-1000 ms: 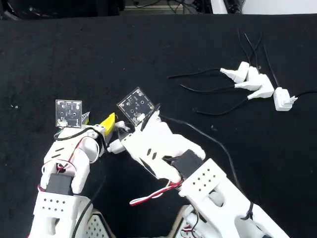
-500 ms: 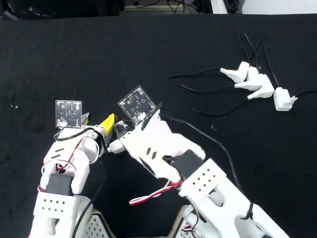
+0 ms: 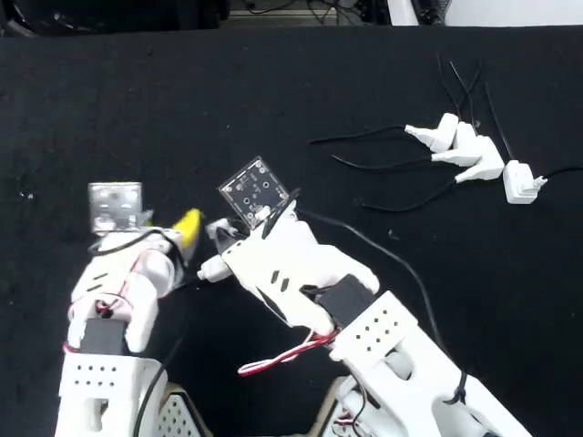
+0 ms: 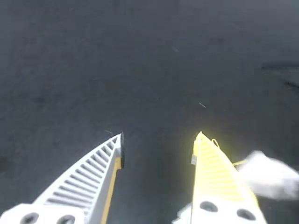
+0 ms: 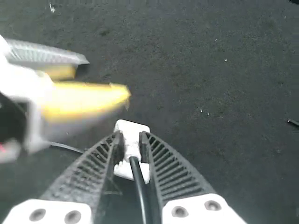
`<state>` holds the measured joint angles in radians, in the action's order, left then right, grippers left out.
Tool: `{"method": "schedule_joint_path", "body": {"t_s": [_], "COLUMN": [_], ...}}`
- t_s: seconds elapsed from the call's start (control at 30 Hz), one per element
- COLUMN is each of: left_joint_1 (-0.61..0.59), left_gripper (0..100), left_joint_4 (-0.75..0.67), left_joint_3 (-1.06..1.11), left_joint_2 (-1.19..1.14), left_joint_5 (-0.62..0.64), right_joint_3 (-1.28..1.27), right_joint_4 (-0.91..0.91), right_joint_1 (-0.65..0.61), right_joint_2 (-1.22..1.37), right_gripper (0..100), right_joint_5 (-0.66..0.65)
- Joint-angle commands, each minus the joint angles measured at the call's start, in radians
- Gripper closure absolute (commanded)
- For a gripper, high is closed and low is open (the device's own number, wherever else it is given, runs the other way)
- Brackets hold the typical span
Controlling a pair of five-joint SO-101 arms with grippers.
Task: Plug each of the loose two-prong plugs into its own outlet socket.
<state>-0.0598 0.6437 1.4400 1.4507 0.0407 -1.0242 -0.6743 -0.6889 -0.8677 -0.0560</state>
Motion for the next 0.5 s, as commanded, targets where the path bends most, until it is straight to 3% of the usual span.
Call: {"method": "schedule_joint_path", "body": {"t_s": [0.0, 0.13, 0.3, 0.47], "left_joint_1": [-0.116, -0.127, -0.101, 0.157], "left_gripper": [75, 75, 75, 75], "left_joint_4": [0.063, 0.150, 0.371, 0.511], "left_joint_3": [-0.087, -0.087, -0.097, -0.094], "left_joint_2": [0.009, 0.002, 0.008, 0.008], "left_joint_5": [0.041, 0.023, -0.157, -0.270], "right_joint_3": [0.097, 0.183, 0.249, 0.294], "right_joint_4": [-0.089, -0.218, -0.364, -0.404], "right_joint_1": [0.049, 0.051, 0.054, 0.109], "right_joint_2": [-0.038, -0.030, -0.033, -0.038], "right_gripper": [98.8, 98.8, 98.8, 98.8], "right_joint_5": [-0.095, -0.199, -0.239, -0.232]}}
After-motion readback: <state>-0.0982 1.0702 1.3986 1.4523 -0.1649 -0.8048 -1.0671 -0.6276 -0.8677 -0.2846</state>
